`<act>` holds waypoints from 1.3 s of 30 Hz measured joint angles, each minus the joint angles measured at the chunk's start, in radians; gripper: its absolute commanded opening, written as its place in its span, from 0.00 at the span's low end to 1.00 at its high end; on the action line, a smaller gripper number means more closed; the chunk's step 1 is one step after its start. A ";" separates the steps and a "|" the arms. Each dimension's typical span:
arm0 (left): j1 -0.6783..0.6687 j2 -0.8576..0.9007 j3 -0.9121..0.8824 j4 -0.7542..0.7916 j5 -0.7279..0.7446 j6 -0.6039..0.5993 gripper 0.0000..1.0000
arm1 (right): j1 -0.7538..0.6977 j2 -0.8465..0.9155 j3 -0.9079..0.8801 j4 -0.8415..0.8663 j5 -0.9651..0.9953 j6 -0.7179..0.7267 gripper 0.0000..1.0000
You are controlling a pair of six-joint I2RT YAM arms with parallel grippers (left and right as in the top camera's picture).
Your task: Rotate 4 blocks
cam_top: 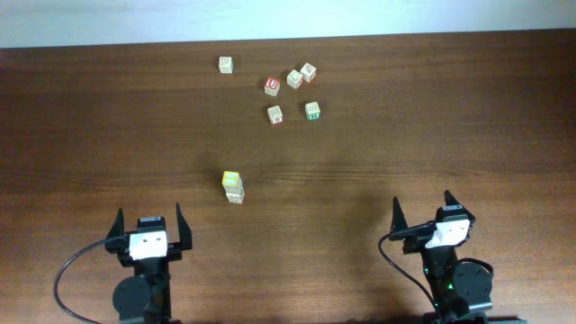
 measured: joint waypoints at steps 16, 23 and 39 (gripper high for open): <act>0.000 -0.001 0.000 0.000 0.003 0.018 0.99 | 0.000 0.000 0.000 0.000 0.000 0.000 0.98; 0.000 -0.001 0.000 0.000 0.003 0.019 0.99 | 0.000 0.000 0.000 0.000 0.000 0.000 0.98; 0.000 -0.001 0.000 0.000 0.003 0.019 0.99 | 0.000 0.000 0.000 0.000 0.000 0.000 0.98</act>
